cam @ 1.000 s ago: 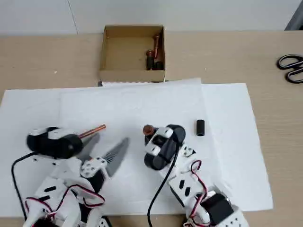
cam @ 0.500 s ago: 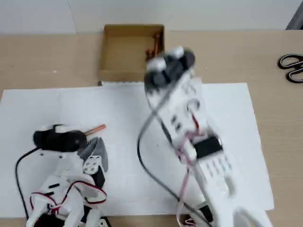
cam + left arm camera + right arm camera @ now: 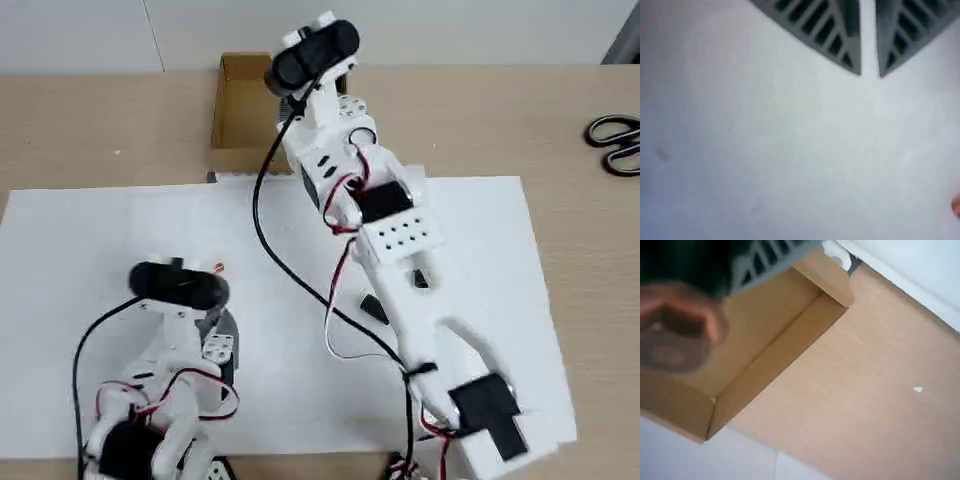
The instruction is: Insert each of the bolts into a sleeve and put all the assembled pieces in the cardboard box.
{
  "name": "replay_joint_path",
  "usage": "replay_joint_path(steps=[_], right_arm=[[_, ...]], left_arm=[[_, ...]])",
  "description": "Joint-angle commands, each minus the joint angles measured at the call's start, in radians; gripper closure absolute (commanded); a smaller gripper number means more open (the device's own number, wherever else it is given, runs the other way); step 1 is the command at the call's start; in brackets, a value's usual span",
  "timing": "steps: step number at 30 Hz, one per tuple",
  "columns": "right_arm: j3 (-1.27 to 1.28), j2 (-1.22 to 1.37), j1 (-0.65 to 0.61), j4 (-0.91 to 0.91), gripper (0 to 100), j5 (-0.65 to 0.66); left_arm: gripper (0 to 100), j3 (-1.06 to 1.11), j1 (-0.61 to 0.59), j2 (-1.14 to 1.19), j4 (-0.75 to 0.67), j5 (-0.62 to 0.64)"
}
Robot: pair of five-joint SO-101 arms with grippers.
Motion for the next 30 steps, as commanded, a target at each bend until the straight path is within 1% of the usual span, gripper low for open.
replay_joint_path(steps=[1,4,7,16,23,27,30], right_arm=[[-0.101,0.008,0.010,-0.035,99.6,-0.012],[-0.114,0.016,0.010,-0.035,99.6,-0.012],[-0.114,0.016,0.012,-0.035,99.6,-0.011],[-0.146,0.087,0.048,-0.036,99.6,-0.012],[-0.288,0.245,0.053,-0.036,99.6,-0.014],[-0.407,0.354,0.047,-0.035,99.6,-0.064],[-0.482,0.432,0.047,-0.033,99.6,-0.064]], left_arm=[[99,0.045,-0.006,-0.009,-0.043,-0.005],[99,0.107,-0.006,-0.009,-0.058,0.081],[99,0.173,-0.005,-0.009,-0.087,0.124],[99,0.166,-0.005,-0.009,-0.094,0.129],[99,0.166,-0.005,-0.009,-0.094,0.129],[99,0.166,-0.005,-0.009,-0.094,0.129],[99,0.166,-0.005,-0.009,-0.094,0.129]])
